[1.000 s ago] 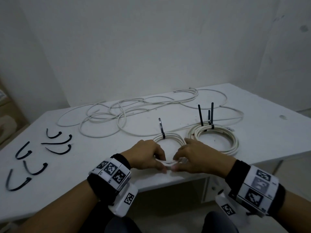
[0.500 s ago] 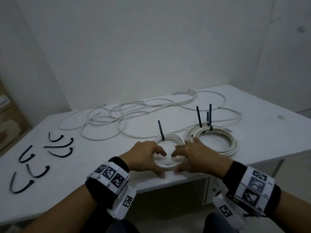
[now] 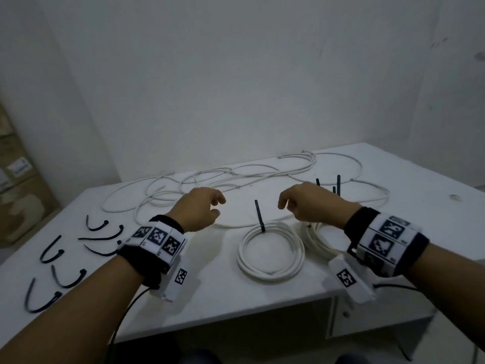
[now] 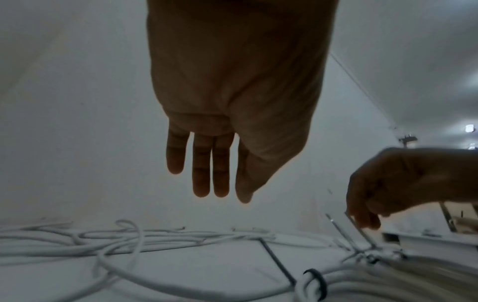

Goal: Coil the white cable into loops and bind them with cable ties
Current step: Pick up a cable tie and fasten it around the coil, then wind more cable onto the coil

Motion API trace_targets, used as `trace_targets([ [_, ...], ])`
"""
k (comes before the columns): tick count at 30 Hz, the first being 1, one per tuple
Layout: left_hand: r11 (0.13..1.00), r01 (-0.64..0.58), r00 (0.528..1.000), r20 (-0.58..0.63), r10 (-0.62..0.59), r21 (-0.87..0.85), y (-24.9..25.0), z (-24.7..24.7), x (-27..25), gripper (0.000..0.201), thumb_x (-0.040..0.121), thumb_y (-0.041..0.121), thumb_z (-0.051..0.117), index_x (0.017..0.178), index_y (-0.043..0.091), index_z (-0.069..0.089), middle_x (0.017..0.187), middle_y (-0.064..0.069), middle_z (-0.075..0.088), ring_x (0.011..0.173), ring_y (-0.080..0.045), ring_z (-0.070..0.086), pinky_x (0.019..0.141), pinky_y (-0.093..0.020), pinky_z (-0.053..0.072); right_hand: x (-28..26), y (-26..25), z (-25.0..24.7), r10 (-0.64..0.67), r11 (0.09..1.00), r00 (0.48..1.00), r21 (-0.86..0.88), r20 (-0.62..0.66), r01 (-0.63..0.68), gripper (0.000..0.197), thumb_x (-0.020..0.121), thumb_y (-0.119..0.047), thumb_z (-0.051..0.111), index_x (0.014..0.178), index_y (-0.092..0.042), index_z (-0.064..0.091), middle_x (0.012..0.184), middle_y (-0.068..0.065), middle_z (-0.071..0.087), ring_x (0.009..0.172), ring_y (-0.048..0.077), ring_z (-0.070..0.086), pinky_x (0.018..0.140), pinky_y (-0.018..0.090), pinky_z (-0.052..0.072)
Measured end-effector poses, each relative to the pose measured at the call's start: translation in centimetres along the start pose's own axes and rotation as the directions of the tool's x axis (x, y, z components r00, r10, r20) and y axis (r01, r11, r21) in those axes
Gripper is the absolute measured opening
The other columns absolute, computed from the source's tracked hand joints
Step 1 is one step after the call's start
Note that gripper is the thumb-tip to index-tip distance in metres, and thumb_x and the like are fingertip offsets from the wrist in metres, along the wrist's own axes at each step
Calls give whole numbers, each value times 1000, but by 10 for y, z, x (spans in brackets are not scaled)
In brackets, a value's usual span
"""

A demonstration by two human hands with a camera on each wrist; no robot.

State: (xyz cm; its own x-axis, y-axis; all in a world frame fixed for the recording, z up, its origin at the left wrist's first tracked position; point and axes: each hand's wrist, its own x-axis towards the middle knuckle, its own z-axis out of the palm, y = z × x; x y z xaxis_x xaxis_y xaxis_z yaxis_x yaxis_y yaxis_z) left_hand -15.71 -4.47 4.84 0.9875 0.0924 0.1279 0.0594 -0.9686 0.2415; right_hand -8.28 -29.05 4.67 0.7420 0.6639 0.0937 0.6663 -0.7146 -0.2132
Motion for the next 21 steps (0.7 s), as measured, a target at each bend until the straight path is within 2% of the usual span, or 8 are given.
trace_targets([
  [5,955,-24,968,246,-52,297,-14,24,26,52,93,20,56,143,24,42,143,-5,41,132,-23,40,106,-34,33,57,9,7,114,971,964,-232,241,-56,24,85,-8,56,106,-14,65,110,5,63,99,24,60,82,32,50],
  [10,845,-196,936,353,10,497,-17,43,50,26,93,22,56,119,21,61,126,-3,52,114,-23,50,94,-30,33,97,13,33,231,907,859,-421,458,-20,38,77,-23,75,109,-6,63,104,9,66,90,26,59,77,31,48],
  [12,840,-224,933,358,38,494,-21,43,57,18,95,19,50,110,19,60,119,-3,56,105,-23,53,89,-29,34,107,15,39,249,884,848,-468,468,-2,26,78,-19,74,97,-3,65,93,9,66,79,25,56,72,30,45],
  [13,868,-206,938,343,45,451,-24,40,61,14,96,19,48,107,18,58,116,-4,58,99,-23,54,85,-30,36,110,16,38,268,870,838,-492,476,1,15,78,-15,71,83,-3,65,80,8,66,71,24,55,68,30,44],
  [15,957,-120,966,254,50,266,-30,28,69,8,99,21,46,98,17,52,108,-7,62,91,-23,54,78,-32,41,114,19,30,297,874,827,-485,478,-34,24,78,-8,64,56,-6,55,51,3,57,53,20,49,61,28,43],
  [16,985,-82,982,180,53,154,-31,19,73,9,100,22,45,96,16,50,103,-8,62,88,-24,55,75,-33,42,115,23,22,293,890,840,-451,457,-65,27,79,-8,61,54,-7,53,48,2,55,50,18,49,59,27,44],
  [18,998,-64,998,-30,64,-4,-31,-1,83,12,101,24,44,95,14,48,91,-8,60,81,-27,54,68,-33,39,117,37,1,247,914,913,-392,326,-107,20,82,-11,55,62,-7,56,54,2,58,51,19,54,60,27,47],
  [21,986,-50,942,-336,-8,-162,-27,-35,95,12,102,22,43,98,13,49,86,-10,54,78,-26,48,65,-30,29,116,65,-37,237,886,968,-427,80,-182,9,84,-12,50,84,-8,58,73,6,62,70,25,60,62,26,45],
])
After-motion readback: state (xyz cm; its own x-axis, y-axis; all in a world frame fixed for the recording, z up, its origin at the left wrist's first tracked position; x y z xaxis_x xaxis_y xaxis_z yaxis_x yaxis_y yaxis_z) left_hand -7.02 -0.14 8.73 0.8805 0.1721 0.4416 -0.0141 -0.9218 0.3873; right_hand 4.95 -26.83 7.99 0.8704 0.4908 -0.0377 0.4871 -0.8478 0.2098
